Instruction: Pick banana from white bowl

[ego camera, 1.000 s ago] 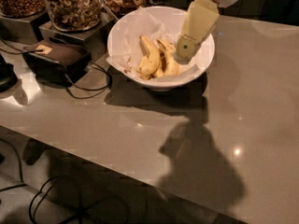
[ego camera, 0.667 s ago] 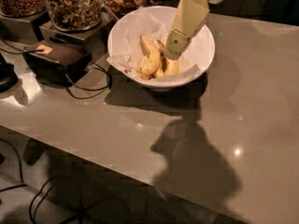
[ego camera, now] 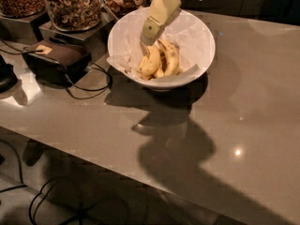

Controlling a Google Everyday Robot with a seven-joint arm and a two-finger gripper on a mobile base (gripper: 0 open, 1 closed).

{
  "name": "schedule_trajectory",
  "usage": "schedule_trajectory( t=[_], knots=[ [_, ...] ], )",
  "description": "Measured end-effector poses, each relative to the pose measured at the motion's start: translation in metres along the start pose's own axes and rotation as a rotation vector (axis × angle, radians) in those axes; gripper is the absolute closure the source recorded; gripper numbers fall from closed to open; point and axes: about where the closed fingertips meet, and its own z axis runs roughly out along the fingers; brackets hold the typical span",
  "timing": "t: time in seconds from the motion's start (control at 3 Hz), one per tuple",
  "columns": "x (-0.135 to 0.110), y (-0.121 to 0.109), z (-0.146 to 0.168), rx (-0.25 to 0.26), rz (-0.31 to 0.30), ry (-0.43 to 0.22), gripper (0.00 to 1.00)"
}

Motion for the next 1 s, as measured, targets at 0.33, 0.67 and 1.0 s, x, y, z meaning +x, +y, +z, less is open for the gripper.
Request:
schedule_trajectory(
  t=[0.33, 0.67, 1.0],
  knots=[
    [-0.005, -0.002, 0.001, 0.004, 0.008, -0.025, 0.00],
    [-0.013, -0.013, 0.013, -0.030, 0.082, -0.032, 0.00],
    [-0.017, -0.027, 0.029, -0.066, 0.160, -0.027, 0.00]
  ],
)
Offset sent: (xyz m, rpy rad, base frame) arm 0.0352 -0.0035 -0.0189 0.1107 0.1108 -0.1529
